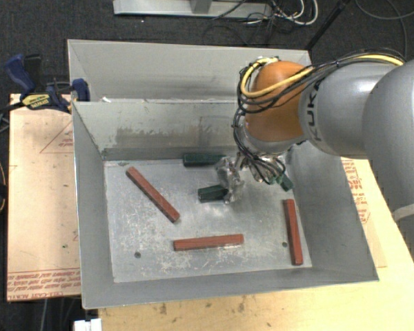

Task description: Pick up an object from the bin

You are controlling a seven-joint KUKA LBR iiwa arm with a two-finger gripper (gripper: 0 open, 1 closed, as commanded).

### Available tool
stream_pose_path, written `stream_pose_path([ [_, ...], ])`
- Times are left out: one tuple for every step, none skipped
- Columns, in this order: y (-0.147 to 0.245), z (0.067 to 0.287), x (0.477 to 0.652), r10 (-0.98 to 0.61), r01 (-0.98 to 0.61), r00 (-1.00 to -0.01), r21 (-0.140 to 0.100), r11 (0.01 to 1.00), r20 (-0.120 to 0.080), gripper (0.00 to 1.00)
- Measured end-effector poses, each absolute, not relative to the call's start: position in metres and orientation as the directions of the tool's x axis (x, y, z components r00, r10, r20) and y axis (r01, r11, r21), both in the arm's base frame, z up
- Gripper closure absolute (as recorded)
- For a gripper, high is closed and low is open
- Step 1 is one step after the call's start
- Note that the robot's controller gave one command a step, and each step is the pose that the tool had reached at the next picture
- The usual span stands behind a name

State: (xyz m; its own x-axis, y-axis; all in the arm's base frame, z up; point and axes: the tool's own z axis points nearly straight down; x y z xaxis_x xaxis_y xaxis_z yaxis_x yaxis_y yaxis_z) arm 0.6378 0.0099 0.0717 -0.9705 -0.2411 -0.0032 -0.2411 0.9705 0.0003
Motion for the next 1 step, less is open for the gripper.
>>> stream_pose_path([
  [0.0264, 0.2559, 0.6298, -0.220, -0.220, -0.976, 0.000, 0.976, -0.006, 1.00],
])
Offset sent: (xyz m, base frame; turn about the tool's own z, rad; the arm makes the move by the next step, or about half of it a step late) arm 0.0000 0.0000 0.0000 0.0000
